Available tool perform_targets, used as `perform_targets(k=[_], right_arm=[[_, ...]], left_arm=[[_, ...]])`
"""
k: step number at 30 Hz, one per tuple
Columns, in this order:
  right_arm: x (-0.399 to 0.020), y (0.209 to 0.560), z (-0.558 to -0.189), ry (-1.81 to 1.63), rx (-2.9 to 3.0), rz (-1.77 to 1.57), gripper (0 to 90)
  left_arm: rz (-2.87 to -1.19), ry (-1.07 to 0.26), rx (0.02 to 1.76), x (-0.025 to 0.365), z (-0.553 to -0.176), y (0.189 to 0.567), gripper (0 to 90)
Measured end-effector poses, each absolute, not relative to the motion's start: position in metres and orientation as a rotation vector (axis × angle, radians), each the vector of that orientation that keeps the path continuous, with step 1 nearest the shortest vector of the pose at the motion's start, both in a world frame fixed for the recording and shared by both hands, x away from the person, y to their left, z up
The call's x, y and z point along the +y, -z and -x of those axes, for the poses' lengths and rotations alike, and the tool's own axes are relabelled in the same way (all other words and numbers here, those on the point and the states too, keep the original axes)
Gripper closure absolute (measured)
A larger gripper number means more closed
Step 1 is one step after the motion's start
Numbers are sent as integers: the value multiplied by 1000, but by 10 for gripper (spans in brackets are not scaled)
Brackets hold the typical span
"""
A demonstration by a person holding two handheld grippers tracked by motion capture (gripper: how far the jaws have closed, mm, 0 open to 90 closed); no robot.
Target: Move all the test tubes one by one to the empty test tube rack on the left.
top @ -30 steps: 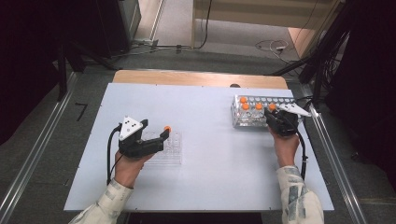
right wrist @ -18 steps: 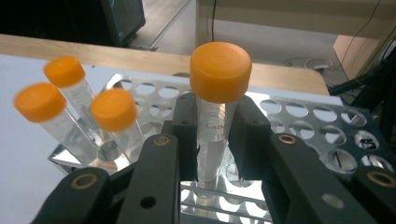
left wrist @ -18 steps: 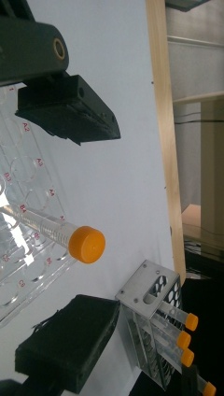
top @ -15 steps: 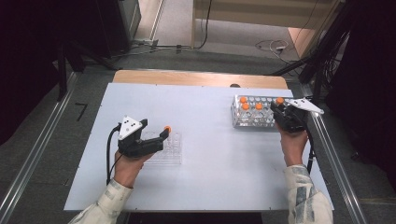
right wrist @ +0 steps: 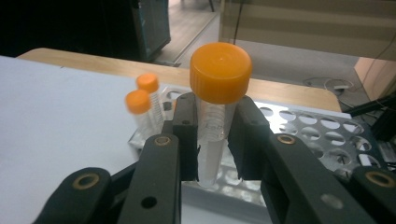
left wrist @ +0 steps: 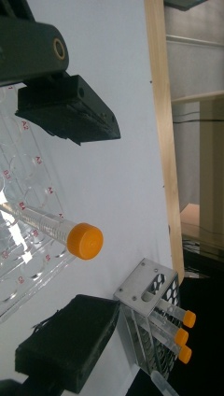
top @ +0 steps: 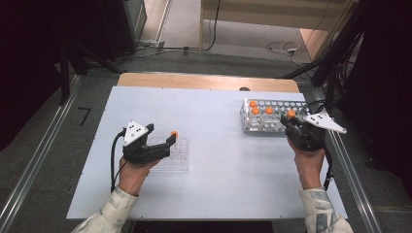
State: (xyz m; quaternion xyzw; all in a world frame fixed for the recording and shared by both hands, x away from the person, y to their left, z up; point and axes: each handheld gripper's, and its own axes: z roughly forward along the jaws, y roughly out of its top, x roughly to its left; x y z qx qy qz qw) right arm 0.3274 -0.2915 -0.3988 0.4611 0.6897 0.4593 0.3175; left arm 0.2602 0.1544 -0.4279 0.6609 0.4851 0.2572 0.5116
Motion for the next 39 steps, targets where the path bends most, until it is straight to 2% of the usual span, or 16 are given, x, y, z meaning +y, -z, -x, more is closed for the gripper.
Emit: perform_targets(k=[16,30,39], right_arm=[[-265,413,-294,-1250,1967,-1120,716],[-210,426,-279,-1281,2144,-972,716],[-179,434,-272,-1294,2220,-893,716]], left_arm=[[-1594,-613,1149,149,-257,426,156],[-1597,-602,1104,140,-249,420,167],[-1636,-552,1006,116,-238,416,194]])
